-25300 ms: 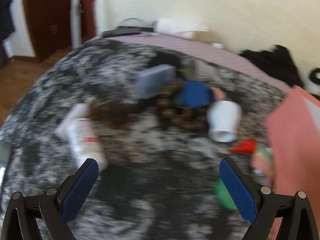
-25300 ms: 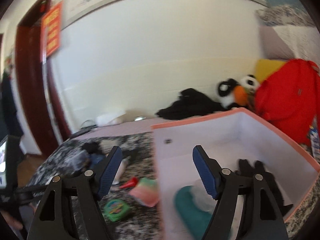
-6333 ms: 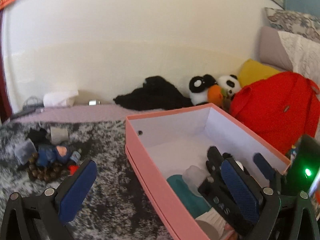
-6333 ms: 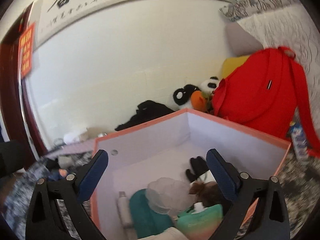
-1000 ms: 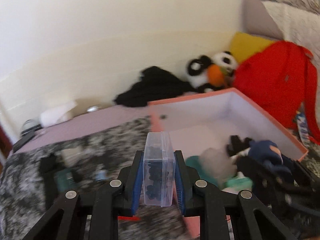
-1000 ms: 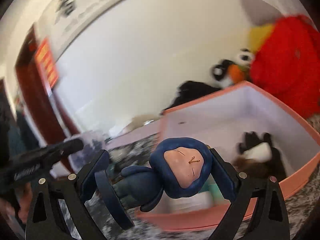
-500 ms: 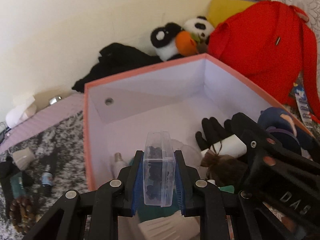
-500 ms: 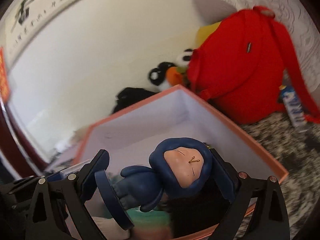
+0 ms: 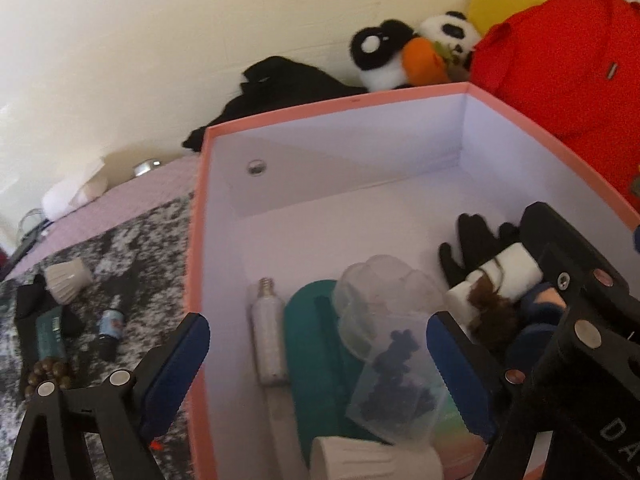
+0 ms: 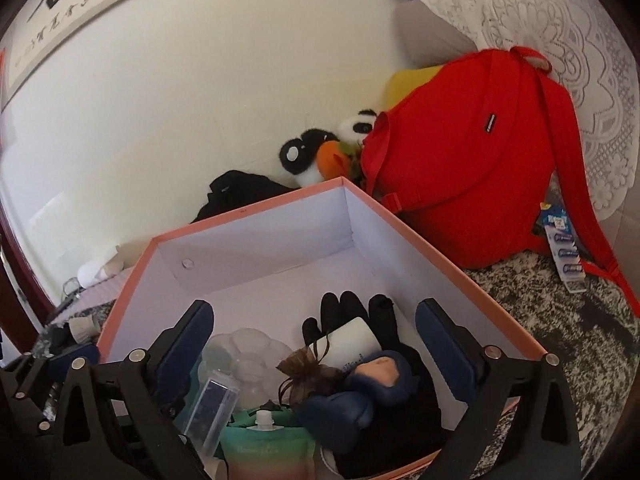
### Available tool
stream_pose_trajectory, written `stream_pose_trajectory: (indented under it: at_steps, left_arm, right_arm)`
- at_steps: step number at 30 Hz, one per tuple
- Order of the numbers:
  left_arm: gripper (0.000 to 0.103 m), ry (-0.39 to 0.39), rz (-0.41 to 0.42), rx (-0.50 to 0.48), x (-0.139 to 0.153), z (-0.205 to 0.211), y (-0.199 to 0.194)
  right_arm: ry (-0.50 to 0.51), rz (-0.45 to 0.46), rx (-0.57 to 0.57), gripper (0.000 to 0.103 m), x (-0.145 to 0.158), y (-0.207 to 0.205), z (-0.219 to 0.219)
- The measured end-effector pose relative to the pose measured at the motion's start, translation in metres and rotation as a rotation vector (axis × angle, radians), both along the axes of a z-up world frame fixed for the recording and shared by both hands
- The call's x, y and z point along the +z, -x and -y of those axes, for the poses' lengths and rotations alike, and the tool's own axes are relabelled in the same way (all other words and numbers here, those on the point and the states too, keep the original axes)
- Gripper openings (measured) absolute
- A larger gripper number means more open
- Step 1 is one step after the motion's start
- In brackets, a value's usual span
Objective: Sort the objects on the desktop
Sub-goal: 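Carry the clear box and blue doll into the pink box and open both tools, then move both tools back over the remaining objects on the blanket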
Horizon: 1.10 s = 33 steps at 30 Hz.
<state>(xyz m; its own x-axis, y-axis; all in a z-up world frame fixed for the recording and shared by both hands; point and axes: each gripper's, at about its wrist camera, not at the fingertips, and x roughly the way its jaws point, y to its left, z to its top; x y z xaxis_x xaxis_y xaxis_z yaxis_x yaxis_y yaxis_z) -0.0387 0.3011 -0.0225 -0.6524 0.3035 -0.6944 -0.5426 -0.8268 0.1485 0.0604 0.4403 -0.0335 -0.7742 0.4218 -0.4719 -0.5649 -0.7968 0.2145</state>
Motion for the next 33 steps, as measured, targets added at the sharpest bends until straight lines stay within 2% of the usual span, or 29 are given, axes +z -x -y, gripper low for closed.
stream_pose_trajectory:
  at_steps: [7,13,17,23,28,33]
  left_arm:
    - [0.092,-0.016,-0.021,0.044,0.021,0.034,-0.009]
    - [0.094,-0.037,-0.047,0.138,0.040,0.113,-0.021]
    - [0.097,-0.037,-0.075,0.206,0.049,0.171,-0.029]
    - [0.097,-0.061,-0.084,0.302,0.032,0.240,-0.038]
    - [0.097,-0.075,-0.095,0.339,0.019,0.276,-0.036]
    - [0.097,-0.105,-0.095,0.405,0.000,0.313,-0.021]
  right_arm:
    - [-0.056,-0.017,-0.014,0.103,0.006,-0.001,0.010]
    - [-0.158,-0.055,-0.008,0.103,0.012,-0.005,0.038]
    - [-0.144,-0.070,0.062,0.103,0.017,-0.001,0.072]
    - [-0.124,-0.092,0.166,0.103,0.024,0.004,0.125]
    - [-0.112,-0.110,0.248,0.103,0.029,0.008,0.169]
    - [-0.192,-0.123,0.329,0.103,0.030,0.018,0.228]
